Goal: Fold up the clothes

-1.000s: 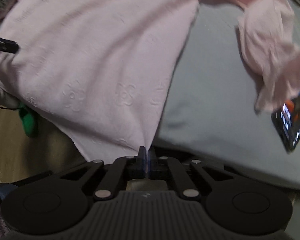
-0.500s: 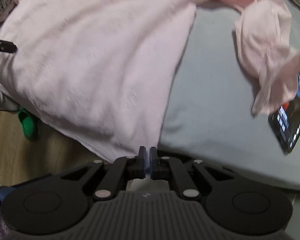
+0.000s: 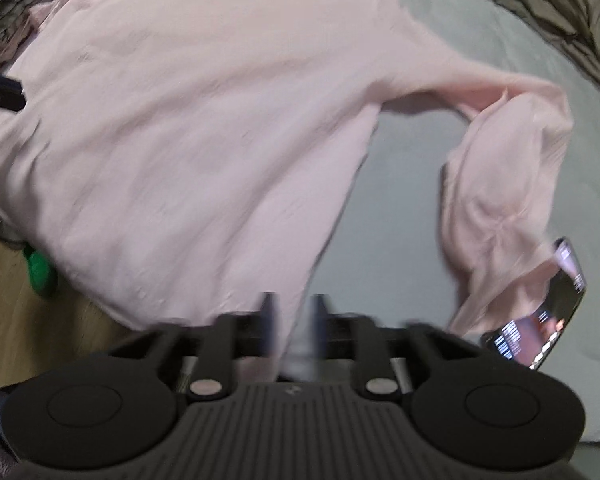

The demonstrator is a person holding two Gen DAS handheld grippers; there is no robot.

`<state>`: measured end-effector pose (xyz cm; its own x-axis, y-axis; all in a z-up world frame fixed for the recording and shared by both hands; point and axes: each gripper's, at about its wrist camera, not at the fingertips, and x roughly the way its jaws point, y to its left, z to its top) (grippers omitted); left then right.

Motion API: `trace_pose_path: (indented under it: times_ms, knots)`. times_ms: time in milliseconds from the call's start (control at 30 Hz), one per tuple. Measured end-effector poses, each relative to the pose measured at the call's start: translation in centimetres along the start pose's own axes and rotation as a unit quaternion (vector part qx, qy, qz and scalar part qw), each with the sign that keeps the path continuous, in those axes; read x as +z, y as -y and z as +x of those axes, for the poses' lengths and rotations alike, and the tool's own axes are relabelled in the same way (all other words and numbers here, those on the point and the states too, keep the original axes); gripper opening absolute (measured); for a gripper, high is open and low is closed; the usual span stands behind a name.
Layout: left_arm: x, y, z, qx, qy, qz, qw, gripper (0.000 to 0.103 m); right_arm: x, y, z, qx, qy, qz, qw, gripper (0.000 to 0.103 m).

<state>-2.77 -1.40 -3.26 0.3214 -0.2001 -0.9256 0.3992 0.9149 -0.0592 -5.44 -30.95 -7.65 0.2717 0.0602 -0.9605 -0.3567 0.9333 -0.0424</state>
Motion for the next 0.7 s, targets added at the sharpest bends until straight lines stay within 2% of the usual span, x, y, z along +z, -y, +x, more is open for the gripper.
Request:
trace_pose_path:
  times_ms: [133, 333, 533, 633, 700]
  knots:
    - [1.2, 0.4, 0.8, 0.008, -0.009, 0.022, 0.9997, 0.025, 1.7, 1.8, -0.6, -0.021, 0.009, -0.008, 1.0, 0.046]
    - [2.3, 0.2, 1.5, 0.004, -0.01, 0.029, 0.9995, 0.026, 4.8, 6.6, -1.7, -0.06, 0.022, 0.028, 0.998, 0.046]
    - [2.9, -0.6, 2.3, -0.007, -0.01, 0.005, 0.9999, 0.026, 5.9, 10.6, 0.2, -0.088, -0.012, 0.059, 0.994, 0.057]
    - [3.0, -0.7, 2.6, -0.011, -0.01, 0.003, 0.9999, 0.026, 5.9, 11.8, 1.6, -0.09, -0.031, 0.073, 0.993, 0.057]
    - [2.9, -0.7, 2.8, -0.012, -0.011, 0.003, 0.9999, 0.026, 5.8, 12.1, 2.1, -0.08, -0.042, 0.08, 0.993, 0.049]
